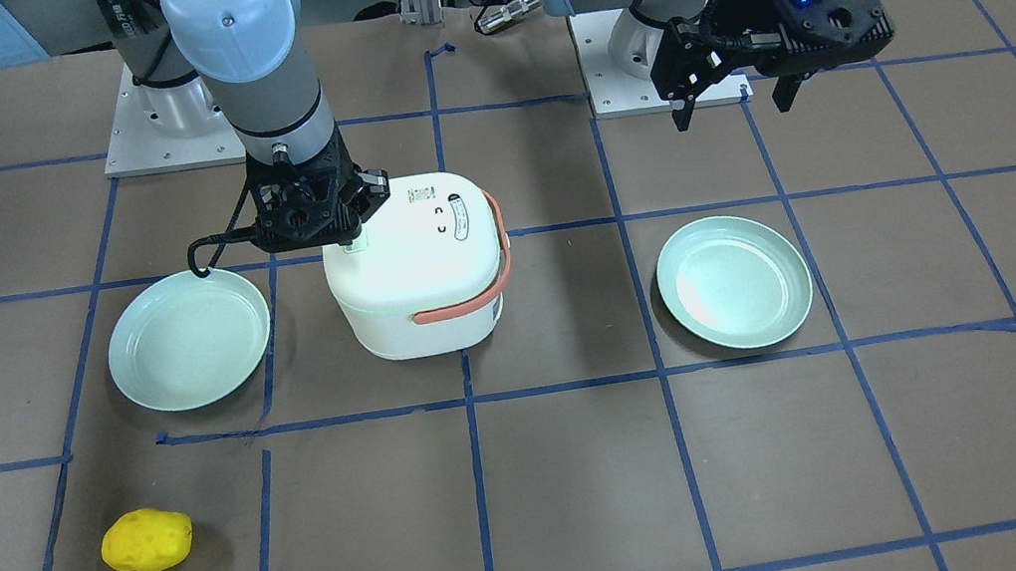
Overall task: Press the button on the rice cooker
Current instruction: 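Press the green button on the rice cooker lid with the right gripper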
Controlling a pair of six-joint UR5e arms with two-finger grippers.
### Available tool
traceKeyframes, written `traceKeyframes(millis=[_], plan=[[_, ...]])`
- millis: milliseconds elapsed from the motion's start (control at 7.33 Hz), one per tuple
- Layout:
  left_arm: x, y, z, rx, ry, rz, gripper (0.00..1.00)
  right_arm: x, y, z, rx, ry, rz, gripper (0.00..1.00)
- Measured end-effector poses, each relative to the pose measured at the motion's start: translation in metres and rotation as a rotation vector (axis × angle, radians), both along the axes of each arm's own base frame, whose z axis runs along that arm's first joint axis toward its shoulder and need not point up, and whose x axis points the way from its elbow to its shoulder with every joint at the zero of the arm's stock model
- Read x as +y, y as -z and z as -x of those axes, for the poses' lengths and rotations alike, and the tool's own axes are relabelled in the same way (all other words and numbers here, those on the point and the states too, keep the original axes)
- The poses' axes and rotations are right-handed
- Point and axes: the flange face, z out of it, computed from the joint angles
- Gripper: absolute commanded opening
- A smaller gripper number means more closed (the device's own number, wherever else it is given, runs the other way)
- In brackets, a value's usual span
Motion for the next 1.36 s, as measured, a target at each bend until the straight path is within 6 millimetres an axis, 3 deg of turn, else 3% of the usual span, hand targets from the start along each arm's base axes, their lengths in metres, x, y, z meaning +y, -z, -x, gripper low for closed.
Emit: traceKeyframes(millis=[682,818,955,1227,1364], plan=[[0.0,0.0,0.0,0.0,0.001,0.0,1.0,0.001,0.005,-0.001,0.001,-0.002,-0.009,0.0],[0.0,0.0,0.0,0.0,0.001,0.0,1.0,0.001,0.005,-0.001,0.002,-0.003,-0.01,0.4],[0.0,0.0,0.0,0.0,0.0,0.0,1.0,0.001,0.004,-0.001,0.005,-0.003,-0.007,0.99],[0.0,0.0,0.0,0.0,0.001,0.0,1.0,-0.006,-0.011,0.002,0.03,-0.018,0.037,1.0],[0.0,0.0,0.0,0.0,0.001,0.0,1.0,-0.016,-0.028,0.006,0.046,-0.031,0.081,1.0]])
